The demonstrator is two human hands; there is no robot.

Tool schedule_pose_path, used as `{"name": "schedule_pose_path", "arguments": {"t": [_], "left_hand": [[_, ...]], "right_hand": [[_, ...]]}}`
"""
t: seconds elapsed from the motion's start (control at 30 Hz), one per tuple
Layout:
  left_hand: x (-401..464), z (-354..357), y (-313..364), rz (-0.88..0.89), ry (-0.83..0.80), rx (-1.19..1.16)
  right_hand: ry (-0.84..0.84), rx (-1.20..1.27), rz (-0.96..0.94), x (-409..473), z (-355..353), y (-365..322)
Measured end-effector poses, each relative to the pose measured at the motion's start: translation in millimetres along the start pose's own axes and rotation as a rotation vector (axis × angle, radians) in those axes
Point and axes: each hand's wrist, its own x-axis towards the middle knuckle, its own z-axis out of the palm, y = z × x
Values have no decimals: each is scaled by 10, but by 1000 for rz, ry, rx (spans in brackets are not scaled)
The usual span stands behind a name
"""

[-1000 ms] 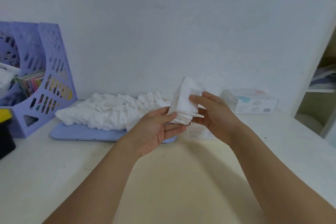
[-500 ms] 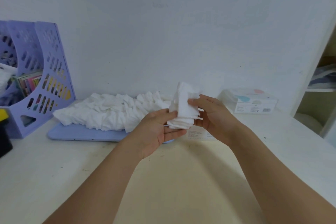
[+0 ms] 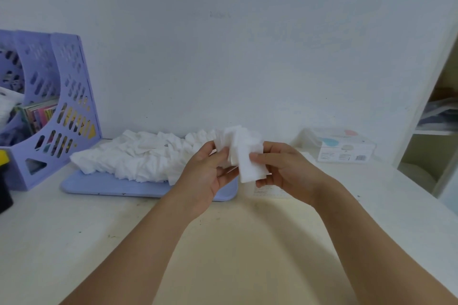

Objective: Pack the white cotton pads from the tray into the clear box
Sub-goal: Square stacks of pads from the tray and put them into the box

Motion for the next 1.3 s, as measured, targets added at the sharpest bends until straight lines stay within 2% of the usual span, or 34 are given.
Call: {"name": "schedule_pose_path", "arguments": {"t": [0.17, 0.33, 0.43, 0.6, 0.73, 0.87, 1.07, 1.13, 1.2, 1.3], "left_hand": [[1, -7, -16, -41, -2, 72], [29, -38, -21, -45, -3, 102], [24, -30, -12, -44, 4, 123], [23, 35, 16, -90, 96, -22], [10, 29, -12, -51, 59, 86], [4, 15, -14, -63, 112, 40], [38, -32, -35, -3, 253, 17], [59, -53, -32, 32, 288, 54], [49, -39, -42, 41, 260, 100], [11, 24, -80, 44, 193, 160]], "right_hand": [[-10, -63, 25, -3, -25, 22], [-60, 50, 52, -9, -24, 21], [-56, 2, 46, -15, -10, 21], [-45, -37, 57, -7, -9, 23], [-45, -78, 59, -20, -5, 23], [-70, -118, 24, -38, 13, 22], [30, -209, -40, -58, -45, -56], [35, -125, -92, -81, -68, -111], [24, -57, -116, -57, 3, -120], [117, -106, -121, 10, 170, -8]]}}
